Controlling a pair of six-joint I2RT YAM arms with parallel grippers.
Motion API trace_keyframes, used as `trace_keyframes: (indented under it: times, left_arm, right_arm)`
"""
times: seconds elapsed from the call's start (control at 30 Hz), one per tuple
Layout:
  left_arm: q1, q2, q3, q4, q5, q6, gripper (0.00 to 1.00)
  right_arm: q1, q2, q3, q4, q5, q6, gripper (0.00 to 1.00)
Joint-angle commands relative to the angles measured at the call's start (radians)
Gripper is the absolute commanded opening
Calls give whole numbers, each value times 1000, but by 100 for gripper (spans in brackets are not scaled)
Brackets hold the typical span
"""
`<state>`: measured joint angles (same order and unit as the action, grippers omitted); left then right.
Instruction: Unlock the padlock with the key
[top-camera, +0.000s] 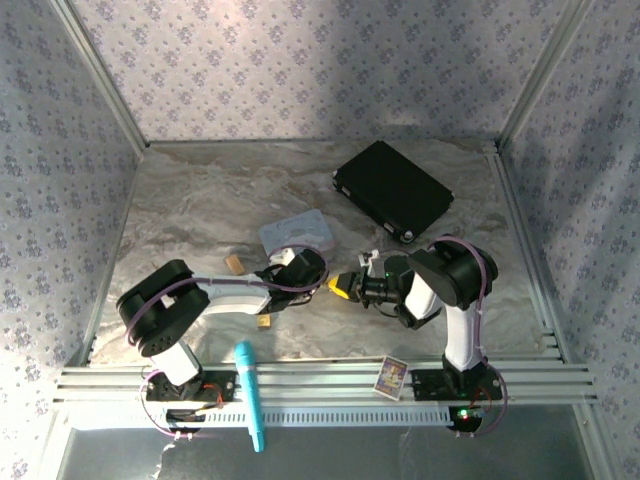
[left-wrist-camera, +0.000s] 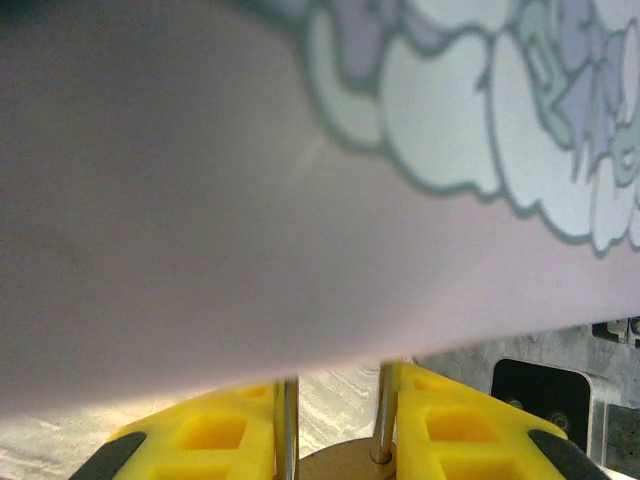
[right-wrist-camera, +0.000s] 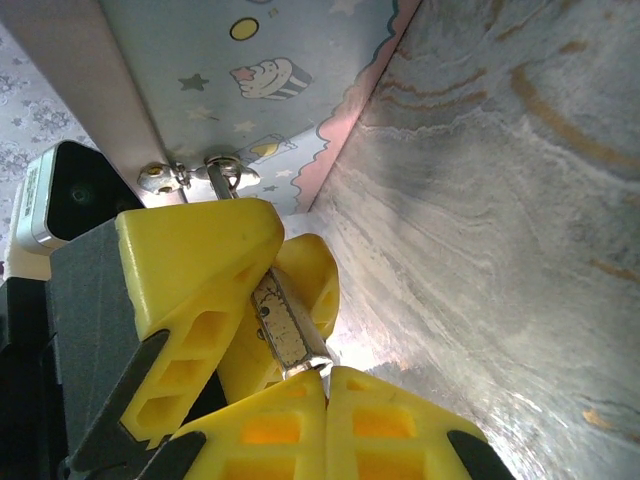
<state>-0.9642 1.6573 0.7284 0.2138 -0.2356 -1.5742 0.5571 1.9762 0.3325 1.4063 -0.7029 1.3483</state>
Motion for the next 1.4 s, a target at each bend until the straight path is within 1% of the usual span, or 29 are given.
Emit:
trace_keyframes:
  times: [0.0, 0.1, 0.2, 0.3, 0.43, 0.47, 0.53, 0.67, 0.8, 0.9, 0.97, 1.0, 1.03, 1.07, 1.1, 1.2, 1.27, 1.33, 1.37]
  left_arm:
    - [-50, 6, -1, -6, 185, -44, 12]
    - [-50, 2, -1, -11, 183, -45, 12]
    - [-51, 1, -1, -8, 184, -49, 12]
    - [-53, -10, -7, -6, 178, -50, 12]
    - [-53, -38, -26, -34, 143, -47, 12]
    - [-53, -45, -33, -39, 136, -47, 12]
    - [-52, -53, -41, -48, 123, -45, 12]
    - [-45, -39, -50, -35, 113, -40, 12]
    - [-38, -17, -59, -31, 105, -44, 8]
    - [-38, -19, -61, -46, 90, -39, 8]
    - [-38, -25, -65, -53, 85, -37, 8]
    - [-38, -27, -67, -53, 82, -34, 8]
    - [-38, -31, -69, -53, 79, -30, 6]
    - [-38, -34, -69, -62, 75, -25, 6]
    - [-38, -38, -70, -70, 71, -24, 6]
    - [-36, -43, -80, -65, 65, -25, 4]
    - [-36, -45, -82, -65, 65, -25, 3]
    - [-36, -47, -83, -61, 65, -27, 3]
    - [-37, -49, -85, -55, 66, -29, 3]
  right_arm:
    - [24, -3, 30, -198, 113, -48, 0]
    - [48, -69, 34, -318, 153, -127, 0]
    - [58, -86, 50, -369, 148, -147, 0]
    - [45, -77, 49, -365, 139, -148, 4]
    - [38, -93, 43, -398, 141, -191, 15]
    - [39, -102, 40, -414, 143, -206, 17]
    - [41, -119, 42, -454, 142, -234, 17]
    - [41, -150, 44, -504, 138, -268, 24]
    - [41, -189, 44, -571, 154, -301, 24]
    - [43, -211, 40, -606, 162, -320, 25]
    - [40, -235, 32, -630, 167, -342, 33]
    - [38, -260, 29, -656, 174, -375, 41]
    - [38, -286, 31, -704, 187, -410, 46]
    - [42, -323, 44, -788, 215, -472, 49]
    - [53, -364, 66, -894, 250, -548, 49]
    - [93, -450, 125, -1121, 354, -728, 48]
    - [108, -473, 148, -1190, 382, -829, 45]
    - [108, -478, 153, -1202, 377, -880, 38]
    - [108, -474, 156, -1200, 371, -910, 37]
